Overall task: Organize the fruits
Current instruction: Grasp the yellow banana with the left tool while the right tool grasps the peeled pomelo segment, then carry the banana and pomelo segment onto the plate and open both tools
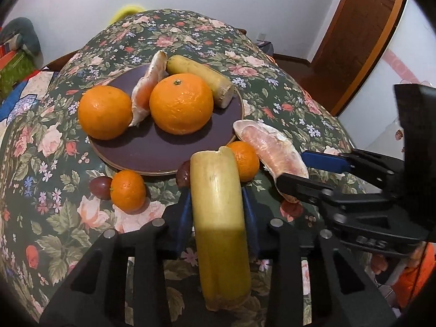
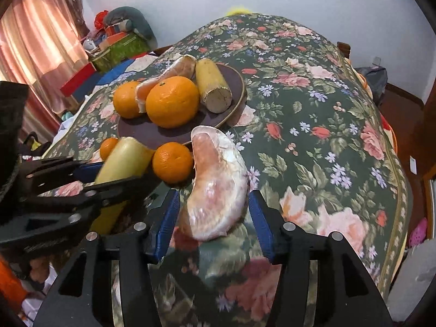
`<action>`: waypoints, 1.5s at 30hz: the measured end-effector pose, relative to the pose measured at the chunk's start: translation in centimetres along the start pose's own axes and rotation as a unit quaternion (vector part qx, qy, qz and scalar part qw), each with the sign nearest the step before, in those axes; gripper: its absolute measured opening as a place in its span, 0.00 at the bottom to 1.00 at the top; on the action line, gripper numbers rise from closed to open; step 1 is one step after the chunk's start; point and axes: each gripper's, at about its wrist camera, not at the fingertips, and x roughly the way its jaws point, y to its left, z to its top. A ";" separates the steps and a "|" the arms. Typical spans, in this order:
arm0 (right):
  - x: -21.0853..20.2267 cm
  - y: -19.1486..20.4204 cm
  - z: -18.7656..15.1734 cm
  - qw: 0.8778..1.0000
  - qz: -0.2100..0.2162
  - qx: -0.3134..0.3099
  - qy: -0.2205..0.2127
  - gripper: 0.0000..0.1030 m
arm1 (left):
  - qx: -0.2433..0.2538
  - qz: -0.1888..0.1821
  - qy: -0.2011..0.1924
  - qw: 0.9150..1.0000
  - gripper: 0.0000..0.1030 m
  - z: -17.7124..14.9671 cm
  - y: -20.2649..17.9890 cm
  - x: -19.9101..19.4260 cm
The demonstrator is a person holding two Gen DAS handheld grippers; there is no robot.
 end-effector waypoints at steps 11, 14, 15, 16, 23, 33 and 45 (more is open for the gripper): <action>1.8 0.1 0.8 1.000 -0.014 -0.015 0.006 0.44 | -0.019 0.007 -0.034 0.999 0.35 0.7 1.7 -2.1; 1.7 -0.1 0.6 1.000 -0.016 -0.017 0.001 0.41 | -0.022 0.007 -0.037 0.999 0.34 0.7 1.9 -2.3; 1.6 0.0 0.6 1.000 -0.020 -0.018 -0.001 0.39 | -0.023 0.007 -0.038 0.999 0.34 0.7 1.9 -2.4; 1.4 0.1 0.5 1.000 -0.023 -0.020 -0.002 0.39 | -0.023 0.008 -0.040 0.999 0.34 0.7 1.9 -2.6; 0.2 0.3 0.1 0.999 -0.028 -0.029 -0.012 0.38 | -0.023 0.013 -0.064 0.998 0.34 1.1 1.9 -4.6; -3.1 0.7 1.6 0.997 -0.027 -0.028 -0.060 0.38 | -0.029 0.024 -0.096 0.995 0.34 2.5 2.8 -7.0; -3.7 1.2 4.9 0.995 -0.013 -0.020 -0.102 0.38 | -0.044 0.037 -0.117 0.991 0.34 5.1 5.3 -7.8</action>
